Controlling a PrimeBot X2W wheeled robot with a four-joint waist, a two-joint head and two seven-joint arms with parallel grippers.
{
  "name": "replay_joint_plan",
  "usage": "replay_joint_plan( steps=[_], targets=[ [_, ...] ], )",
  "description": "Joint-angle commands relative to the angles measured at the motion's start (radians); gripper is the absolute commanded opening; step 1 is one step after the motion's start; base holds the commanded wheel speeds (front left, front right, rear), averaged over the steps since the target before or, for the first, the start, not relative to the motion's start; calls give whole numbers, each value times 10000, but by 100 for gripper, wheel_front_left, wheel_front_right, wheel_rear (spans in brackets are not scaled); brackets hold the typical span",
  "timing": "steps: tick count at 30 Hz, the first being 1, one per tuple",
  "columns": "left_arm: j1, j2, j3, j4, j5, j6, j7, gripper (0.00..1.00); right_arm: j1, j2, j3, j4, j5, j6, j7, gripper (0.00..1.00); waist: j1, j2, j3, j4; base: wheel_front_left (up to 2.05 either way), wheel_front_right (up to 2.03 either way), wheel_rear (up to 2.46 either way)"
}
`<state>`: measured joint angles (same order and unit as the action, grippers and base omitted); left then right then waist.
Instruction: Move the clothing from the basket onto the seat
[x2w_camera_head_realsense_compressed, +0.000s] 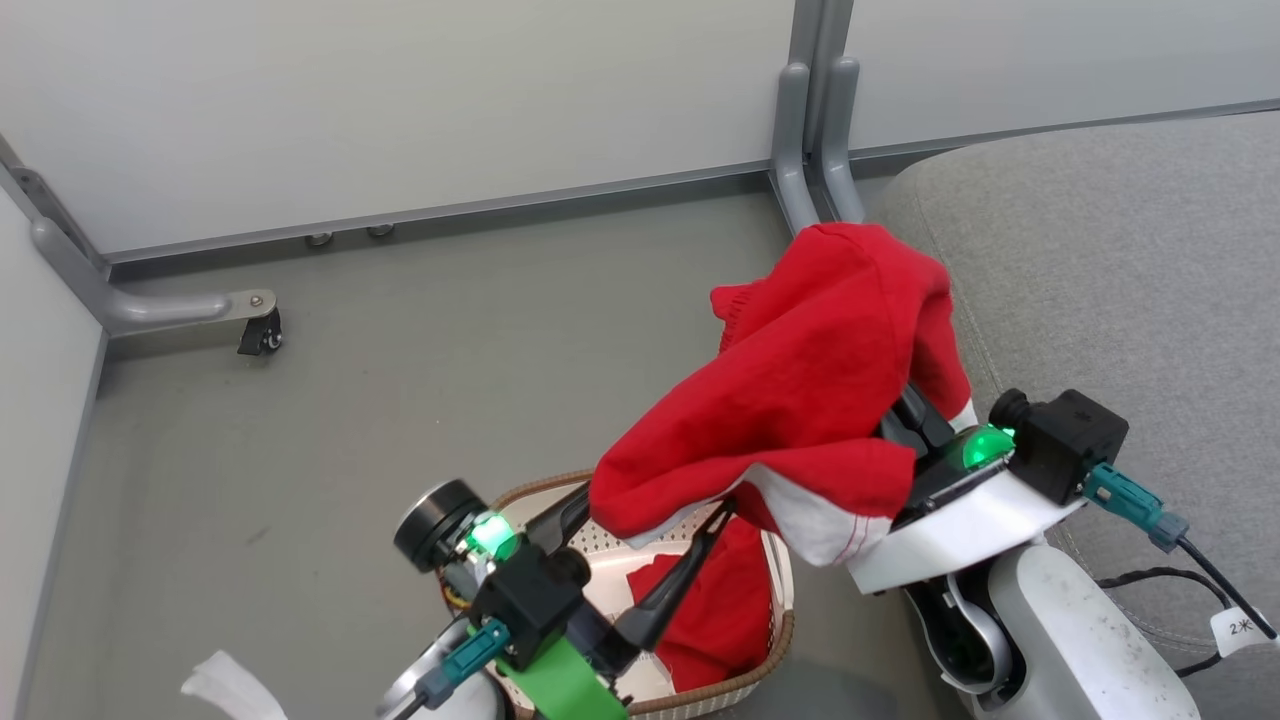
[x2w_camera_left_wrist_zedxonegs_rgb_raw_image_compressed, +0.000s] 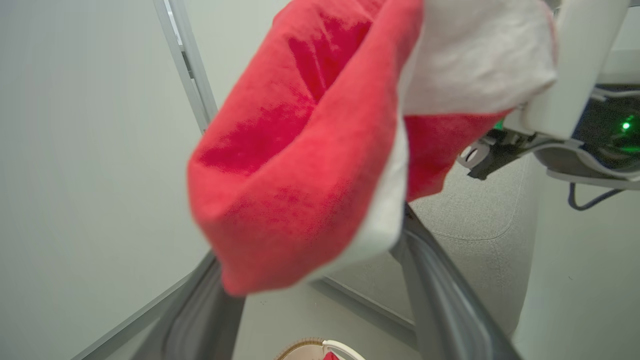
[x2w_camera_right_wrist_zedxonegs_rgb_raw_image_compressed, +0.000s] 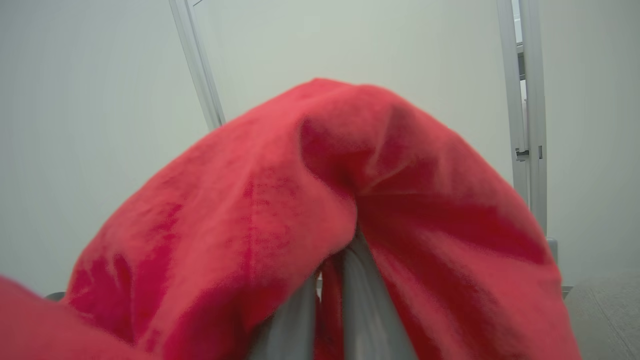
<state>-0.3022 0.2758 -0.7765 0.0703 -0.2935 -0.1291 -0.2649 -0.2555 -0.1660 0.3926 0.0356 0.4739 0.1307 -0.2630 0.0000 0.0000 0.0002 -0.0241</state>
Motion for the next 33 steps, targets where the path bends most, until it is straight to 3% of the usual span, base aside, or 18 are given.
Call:
replay_joint_plan(
  steps=[1,9,13,22,33],
  targets=[
    [285,153,123,91,102,-26,8,100,124,-6,-91,-57,47,1,-27,0,0,0,-28,14,0,0,0],
    [1343,500,928,632,130,-26,8,100,530,-8,-569,-141,42,1,-27,0,0,0,-204,212,0,0,0],
    [1850,462,1803,787,70,-26,8,100,712,35,-811,-212,-18,1,-27,0,0,0,-254,360,0,0,0],
    [3033,-261,4335,855,236,-25,8,100,1204,145,-1506,-417,-1,1,-27,0,0,0,-382,725,0,0,0],
    [3738,-1162,5943,1181,303,-25,8,100,1864,234,-2117,-488,88,1,-27,0,0,0,-512,1093,0,0,0]
  ],
)
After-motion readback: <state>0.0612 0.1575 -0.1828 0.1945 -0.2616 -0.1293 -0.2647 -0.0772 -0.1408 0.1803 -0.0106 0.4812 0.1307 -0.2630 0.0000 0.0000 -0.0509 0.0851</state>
